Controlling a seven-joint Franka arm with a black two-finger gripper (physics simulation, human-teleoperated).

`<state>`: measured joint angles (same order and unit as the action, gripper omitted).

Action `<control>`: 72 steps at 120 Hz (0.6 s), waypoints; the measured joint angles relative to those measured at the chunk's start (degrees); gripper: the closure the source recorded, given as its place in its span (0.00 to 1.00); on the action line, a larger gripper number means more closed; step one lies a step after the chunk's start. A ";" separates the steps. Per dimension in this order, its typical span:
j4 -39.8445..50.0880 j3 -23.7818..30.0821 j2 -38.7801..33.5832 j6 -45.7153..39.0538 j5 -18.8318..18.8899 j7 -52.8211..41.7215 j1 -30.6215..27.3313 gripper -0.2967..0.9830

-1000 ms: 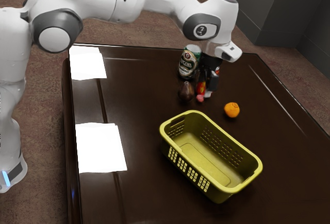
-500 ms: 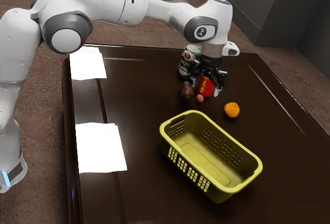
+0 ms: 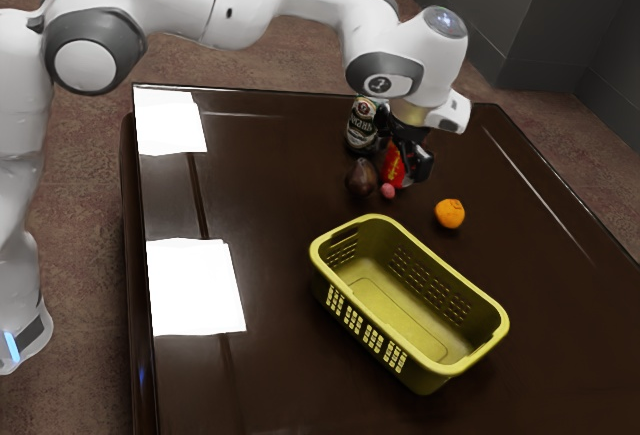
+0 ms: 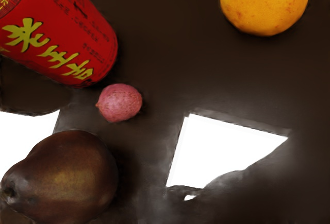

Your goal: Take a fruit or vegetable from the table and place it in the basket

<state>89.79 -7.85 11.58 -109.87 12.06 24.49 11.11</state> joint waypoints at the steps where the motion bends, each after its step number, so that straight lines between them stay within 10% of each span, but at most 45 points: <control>1: 0.40 -0.19 -0.01 0.01 0.50 -0.76 0.20 0.23; 20: 2.26 -1.22 -1.76 0.65 4.37 -15.45 2.42 0.23; 72: 4.31 -1.20 -1.27 1.51 -9.40 -67.48 -0.69 0.23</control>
<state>94.10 -9.06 10.32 -108.36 2.66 -42.98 10.43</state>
